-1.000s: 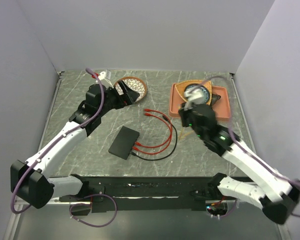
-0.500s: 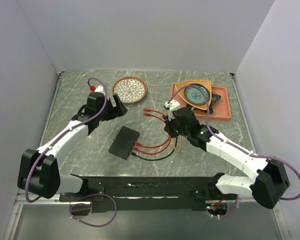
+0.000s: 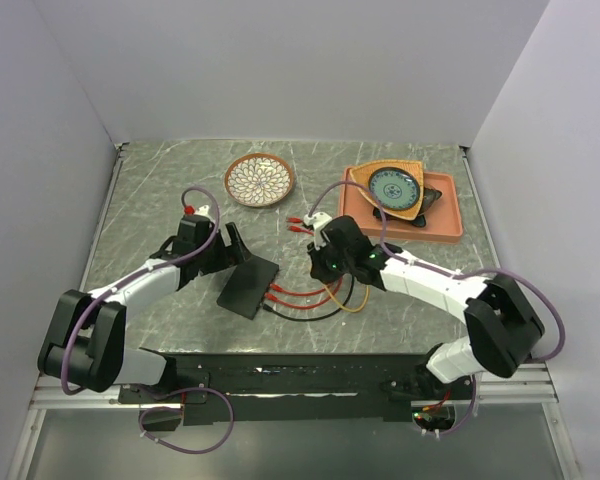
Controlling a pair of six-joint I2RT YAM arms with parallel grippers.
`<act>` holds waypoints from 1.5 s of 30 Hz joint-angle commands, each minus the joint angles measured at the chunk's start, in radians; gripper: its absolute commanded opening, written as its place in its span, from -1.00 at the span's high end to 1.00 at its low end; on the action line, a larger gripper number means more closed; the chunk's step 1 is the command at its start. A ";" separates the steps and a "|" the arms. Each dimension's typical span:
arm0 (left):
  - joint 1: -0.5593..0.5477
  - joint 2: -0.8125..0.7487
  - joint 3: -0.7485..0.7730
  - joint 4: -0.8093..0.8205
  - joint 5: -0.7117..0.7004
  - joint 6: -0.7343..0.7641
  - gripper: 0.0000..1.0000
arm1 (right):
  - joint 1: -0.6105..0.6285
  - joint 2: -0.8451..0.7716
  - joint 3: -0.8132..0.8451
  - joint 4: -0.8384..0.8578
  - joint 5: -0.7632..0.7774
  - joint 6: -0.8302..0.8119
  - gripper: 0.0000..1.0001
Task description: Insert the plug into the switch port
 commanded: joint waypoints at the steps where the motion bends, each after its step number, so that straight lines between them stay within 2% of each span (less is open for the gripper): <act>1: 0.012 0.006 -0.001 0.077 0.025 0.003 -0.93 | 0.034 0.049 0.059 0.068 -0.024 -0.010 1.00; 10: 0.018 0.038 -0.100 0.181 0.082 -0.028 -0.97 | 0.056 0.148 0.111 0.076 -0.021 -0.023 1.00; 14: 0.019 0.055 -0.129 0.235 0.114 -0.063 -0.98 | 0.062 0.243 0.153 0.056 -0.015 -0.015 1.00; 22: 0.021 0.107 -0.137 0.264 0.139 -0.074 -0.84 | 0.093 0.366 0.240 -0.011 0.026 -0.021 1.00; 26: 0.021 0.125 -0.137 0.267 0.143 -0.076 -0.69 | 0.102 0.366 0.230 -0.013 0.035 -0.033 1.00; 45: 0.022 0.092 -0.169 0.219 0.053 -0.131 -0.46 | 0.137 0.382 0.240 -0.025 0.097 -0.049 1.00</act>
